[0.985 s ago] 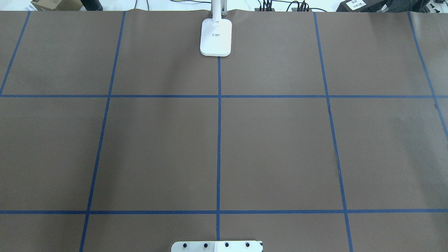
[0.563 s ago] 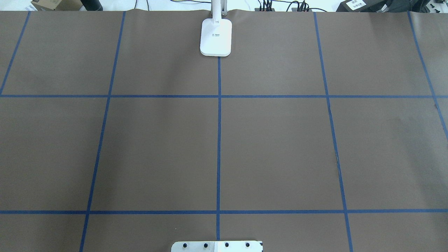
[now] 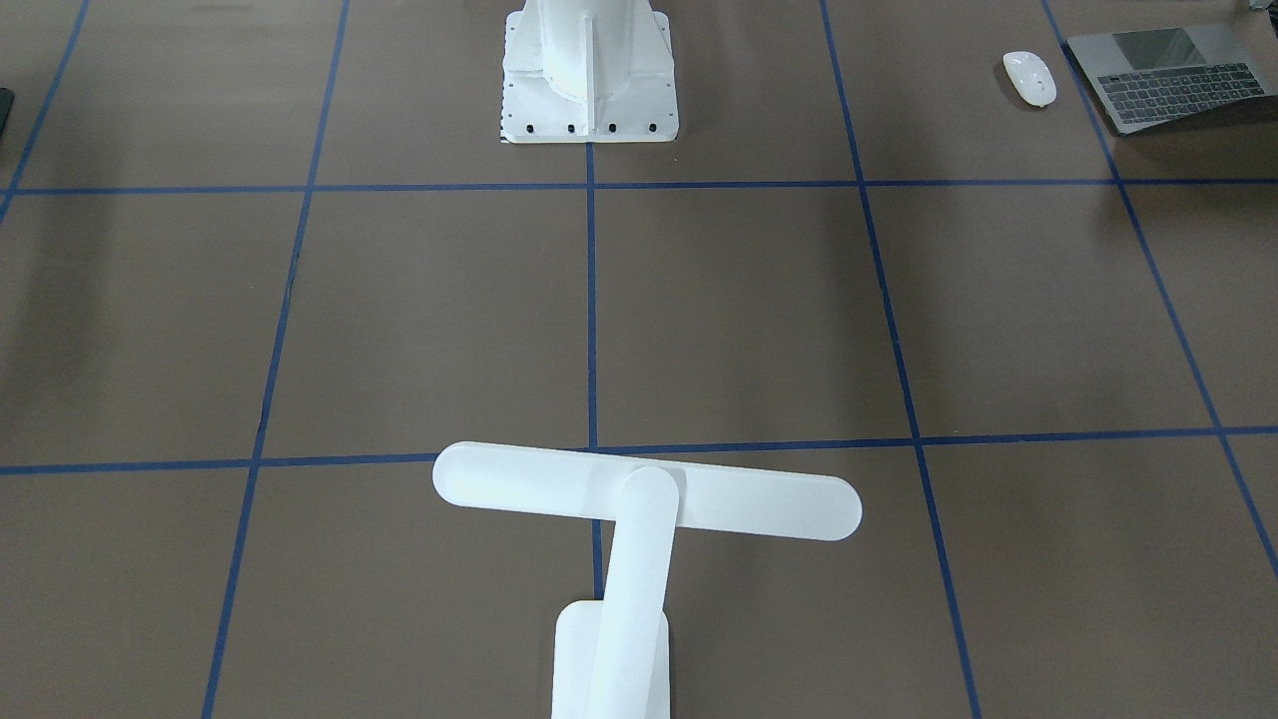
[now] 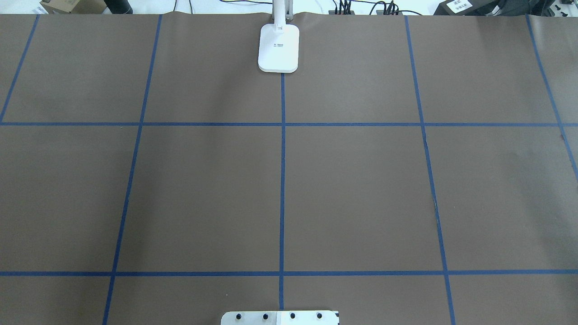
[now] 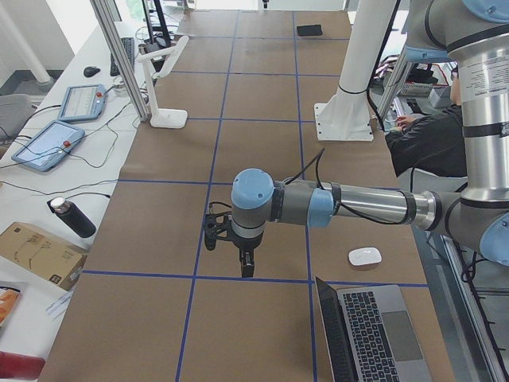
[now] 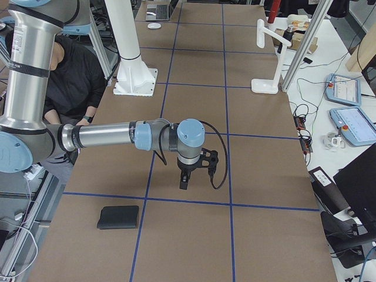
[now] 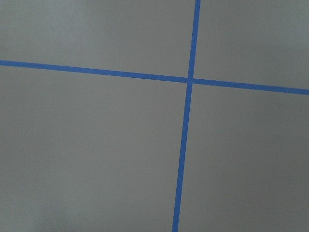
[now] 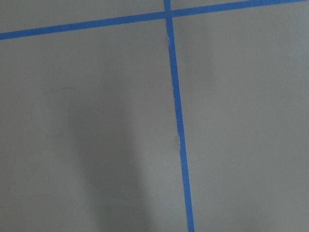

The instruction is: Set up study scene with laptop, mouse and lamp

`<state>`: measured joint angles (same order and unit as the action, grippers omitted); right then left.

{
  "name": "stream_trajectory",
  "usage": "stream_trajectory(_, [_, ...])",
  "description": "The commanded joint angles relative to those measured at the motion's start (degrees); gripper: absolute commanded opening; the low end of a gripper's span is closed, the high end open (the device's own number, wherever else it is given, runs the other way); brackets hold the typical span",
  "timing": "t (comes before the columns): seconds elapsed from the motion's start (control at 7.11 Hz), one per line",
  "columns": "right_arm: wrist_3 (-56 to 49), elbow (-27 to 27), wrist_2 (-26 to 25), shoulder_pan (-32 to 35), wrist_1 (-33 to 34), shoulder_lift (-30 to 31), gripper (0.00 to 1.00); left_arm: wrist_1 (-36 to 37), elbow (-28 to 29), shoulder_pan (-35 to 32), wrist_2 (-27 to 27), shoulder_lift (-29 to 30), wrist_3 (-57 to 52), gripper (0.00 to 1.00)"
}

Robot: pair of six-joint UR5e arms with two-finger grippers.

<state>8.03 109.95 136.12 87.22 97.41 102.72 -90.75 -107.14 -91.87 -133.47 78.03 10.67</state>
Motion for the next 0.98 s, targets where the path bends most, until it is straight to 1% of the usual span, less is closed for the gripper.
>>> stream_trajectory(0.0, [0.0, 0.1, -0.2, 0.9, 0.1, -0.8, 1.0, -0.1, 0.6, -0.1, -1.0, 0.5, 0.1, 1.0])
stream_trajectory(0.28, [0.4, -0.1, 0.6, 1.0, 0.1, -0.5, 0.99, 0.0, 2.7, -0.1, -0.9, -0.2, 0.4, 1.0])
stream_trajectory(0.42, [0.5, -0.9, 0.5, 1.0, 0.1, -0.6, 0.99, -0.1, 4.9, -0.1, -1.3, -0.3, 5.3, 1.0])
stream_trajectory(0.7, [0.8, -0.8, 1.0, 0.9, 0.1, -0.9, 0.99, 2.4, 3.6, -2.2, -1.9, -1.1, 16.2, 1.0])
stream_trajectory(0.84, [0.9, -0.9, 3.3, 0.9, 0.1, -1.0, 0.99, 5.3, 2.7, -4.3, -1.9, -1.1, 21.0, 1.0])
